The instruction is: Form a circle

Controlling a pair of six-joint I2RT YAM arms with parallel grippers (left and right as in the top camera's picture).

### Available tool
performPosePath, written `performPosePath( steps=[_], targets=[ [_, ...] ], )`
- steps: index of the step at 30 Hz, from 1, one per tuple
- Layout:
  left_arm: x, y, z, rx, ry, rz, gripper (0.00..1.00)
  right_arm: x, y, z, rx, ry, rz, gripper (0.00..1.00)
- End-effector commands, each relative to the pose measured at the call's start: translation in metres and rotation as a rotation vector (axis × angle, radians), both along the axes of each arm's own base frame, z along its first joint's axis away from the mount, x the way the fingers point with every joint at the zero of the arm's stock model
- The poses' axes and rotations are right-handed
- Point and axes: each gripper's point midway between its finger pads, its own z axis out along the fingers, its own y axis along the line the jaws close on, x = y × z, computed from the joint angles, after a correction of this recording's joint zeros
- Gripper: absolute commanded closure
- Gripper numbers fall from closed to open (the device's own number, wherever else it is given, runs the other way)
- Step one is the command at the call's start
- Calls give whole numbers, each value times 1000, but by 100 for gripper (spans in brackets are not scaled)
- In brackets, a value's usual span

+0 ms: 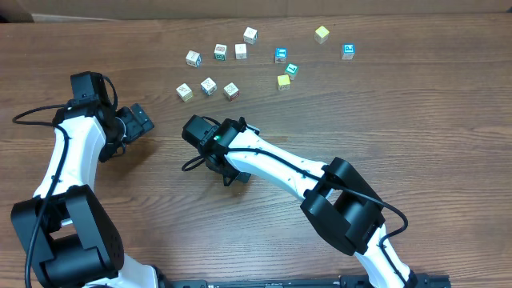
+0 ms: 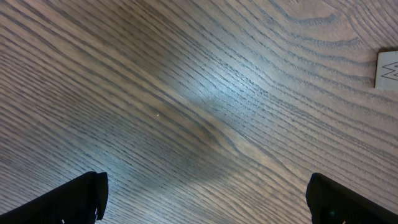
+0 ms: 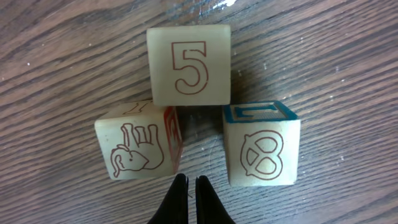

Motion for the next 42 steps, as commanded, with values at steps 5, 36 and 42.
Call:
performPosePath(
  steps=[5, 36, 42],
  targets=[
    [1, -2, -1, -10, 1, 2, 0, -1, -1, -9, -5, 14, -8, 96],
    [1, -2, -1, -10, 1, 2, 0, 1, 2, -8, -5, 5, 79, 96],
    [1, -1, -1, -10, 1, 3, 0, 1, 9, -8, 17, 8, 141, 96]
  ],
)
